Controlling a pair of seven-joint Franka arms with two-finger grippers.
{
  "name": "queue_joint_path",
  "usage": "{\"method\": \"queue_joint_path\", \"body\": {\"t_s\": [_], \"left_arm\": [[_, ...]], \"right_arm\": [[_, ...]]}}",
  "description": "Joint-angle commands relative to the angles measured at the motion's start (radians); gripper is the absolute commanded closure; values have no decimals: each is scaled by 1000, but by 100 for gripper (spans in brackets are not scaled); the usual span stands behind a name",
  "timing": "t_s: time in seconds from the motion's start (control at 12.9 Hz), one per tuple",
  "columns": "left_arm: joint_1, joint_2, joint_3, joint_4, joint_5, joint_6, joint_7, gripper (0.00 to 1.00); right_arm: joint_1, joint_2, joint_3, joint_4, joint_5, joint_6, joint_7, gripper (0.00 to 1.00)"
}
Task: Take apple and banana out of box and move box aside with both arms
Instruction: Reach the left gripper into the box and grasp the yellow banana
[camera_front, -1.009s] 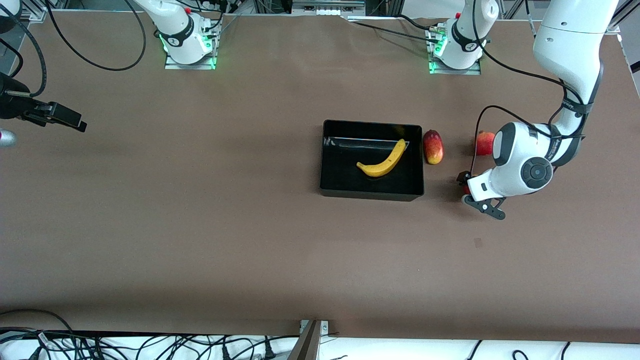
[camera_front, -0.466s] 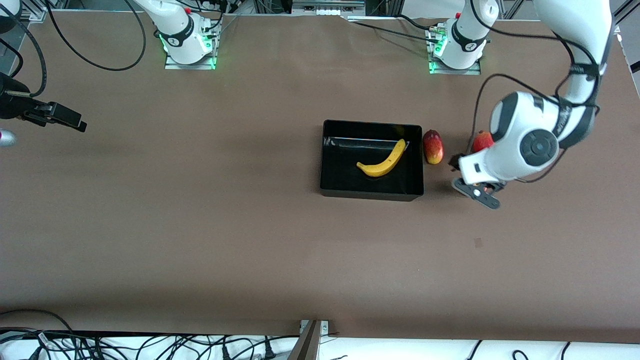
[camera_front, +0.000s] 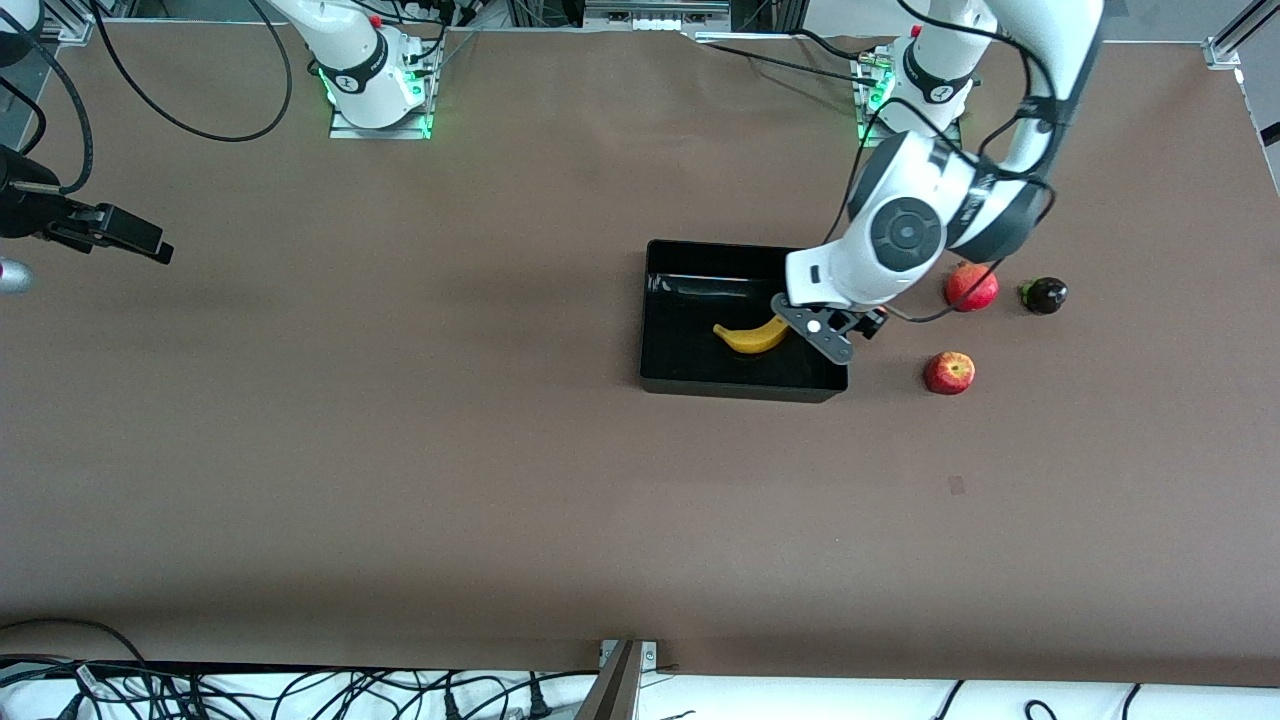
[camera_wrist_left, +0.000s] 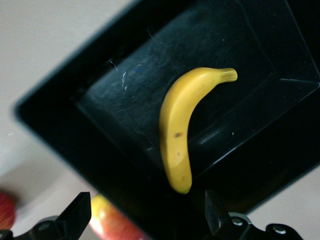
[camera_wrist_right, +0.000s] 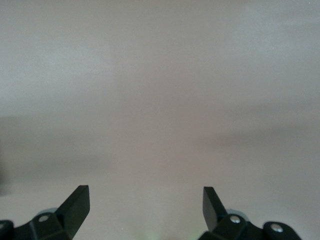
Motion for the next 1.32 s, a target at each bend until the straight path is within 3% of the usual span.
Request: {"method": "queue_joint_path", "body": {"t_s": [0.0,0.62,0.93,1.01,1.09,1.24], "left_arm": [[-44,61,13,-65,-16,153,-5,0],[-112,210,14,-76,-15,347,-21,0],[-112,239,19,-76,-12,373,-19,0],[-112,242,21,-76,-7,389,-19,7],[-112,245,21,-76,-4,394,-15,50],[-112,251,21,-76,-2,394,-4,98]], "right_arm": [[-15,4,9,14,8,-16,-8,0],[-14,4,9,14,8,-14,-9,0],[-15,4,9,14,8,-16,-8,0],[-15,4,9,13,8,-16,-9,0],[-15,4,9,14,8,-16,-8,0],[-15,4,9,14,8,-14,-8,0]]}}
